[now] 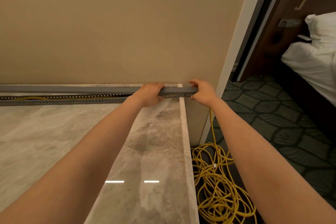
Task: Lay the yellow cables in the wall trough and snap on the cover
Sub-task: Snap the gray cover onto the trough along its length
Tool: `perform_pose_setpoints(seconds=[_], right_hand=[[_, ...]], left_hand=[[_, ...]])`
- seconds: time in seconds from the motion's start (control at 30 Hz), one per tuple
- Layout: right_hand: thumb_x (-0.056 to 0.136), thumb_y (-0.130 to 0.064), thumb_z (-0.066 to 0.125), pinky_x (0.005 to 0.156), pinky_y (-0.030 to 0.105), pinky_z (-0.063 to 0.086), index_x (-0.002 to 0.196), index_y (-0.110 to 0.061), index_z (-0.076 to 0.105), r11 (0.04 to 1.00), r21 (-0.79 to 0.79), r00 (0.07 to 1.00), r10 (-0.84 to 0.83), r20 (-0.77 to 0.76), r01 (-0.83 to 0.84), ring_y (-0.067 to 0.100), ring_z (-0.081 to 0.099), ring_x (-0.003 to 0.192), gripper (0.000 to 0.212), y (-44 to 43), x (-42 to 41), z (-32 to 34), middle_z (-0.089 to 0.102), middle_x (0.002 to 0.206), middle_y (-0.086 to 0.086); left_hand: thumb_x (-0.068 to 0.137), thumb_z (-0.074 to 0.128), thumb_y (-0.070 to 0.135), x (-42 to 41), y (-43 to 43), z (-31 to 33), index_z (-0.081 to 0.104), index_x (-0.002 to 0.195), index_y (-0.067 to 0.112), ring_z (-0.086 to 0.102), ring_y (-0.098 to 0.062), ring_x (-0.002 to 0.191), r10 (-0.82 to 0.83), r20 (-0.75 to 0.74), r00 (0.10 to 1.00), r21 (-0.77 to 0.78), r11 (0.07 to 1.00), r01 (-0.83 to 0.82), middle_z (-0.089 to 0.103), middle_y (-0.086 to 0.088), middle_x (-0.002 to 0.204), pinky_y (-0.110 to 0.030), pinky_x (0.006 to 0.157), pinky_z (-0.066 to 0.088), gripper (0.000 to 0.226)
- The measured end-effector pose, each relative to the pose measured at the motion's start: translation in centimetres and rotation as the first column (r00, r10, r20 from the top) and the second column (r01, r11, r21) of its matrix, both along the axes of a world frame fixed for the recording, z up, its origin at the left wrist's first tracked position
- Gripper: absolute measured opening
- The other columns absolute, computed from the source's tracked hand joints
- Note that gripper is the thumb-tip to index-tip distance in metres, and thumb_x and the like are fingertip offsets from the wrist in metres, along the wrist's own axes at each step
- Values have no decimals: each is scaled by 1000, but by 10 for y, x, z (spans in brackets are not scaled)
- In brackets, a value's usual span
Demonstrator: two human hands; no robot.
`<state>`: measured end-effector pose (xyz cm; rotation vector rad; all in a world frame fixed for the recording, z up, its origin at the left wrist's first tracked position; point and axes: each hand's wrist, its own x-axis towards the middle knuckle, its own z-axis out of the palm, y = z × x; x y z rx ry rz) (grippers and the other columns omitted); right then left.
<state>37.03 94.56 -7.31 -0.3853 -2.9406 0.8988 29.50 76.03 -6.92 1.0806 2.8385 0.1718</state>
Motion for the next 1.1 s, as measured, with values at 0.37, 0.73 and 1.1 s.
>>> perform_pose_setpoints(seconds=[0.37,0.73,1.1], right_hand=[[90,-29,57,85,37,46,114,-14,63,947,279,987,161,18,-160,32,59,107,29,-69,-19,9,66,115,13],[88,-21,56,89,36,46,116,-10,59,923,334,979,203,5,-193,32,58,111,29,-107,-33,3,64,118,13],[85,-12,55,99,42,37,127,-8,46,856,482,981,192,33,-184,28,46,123,43,-119,-36,-5,49,131,10]], left_hand=[[90,56,17,-8,-21,8,45,131,5,50,-34,119,-6,4,1000,-86,996,7,52,-18,129,-36,96,42,44],[98,43,16,-9,-48,-5,41,129,0,48,-34,121,31,-228,973,-209,975,-80,48,-19,131,-41,94,43,35],[87,52,3,-3,-56,-24,57,111,-3,62,-37,98,-18,-354,935,-182,982,-50,62,-20,107,-42,82,48,25]])
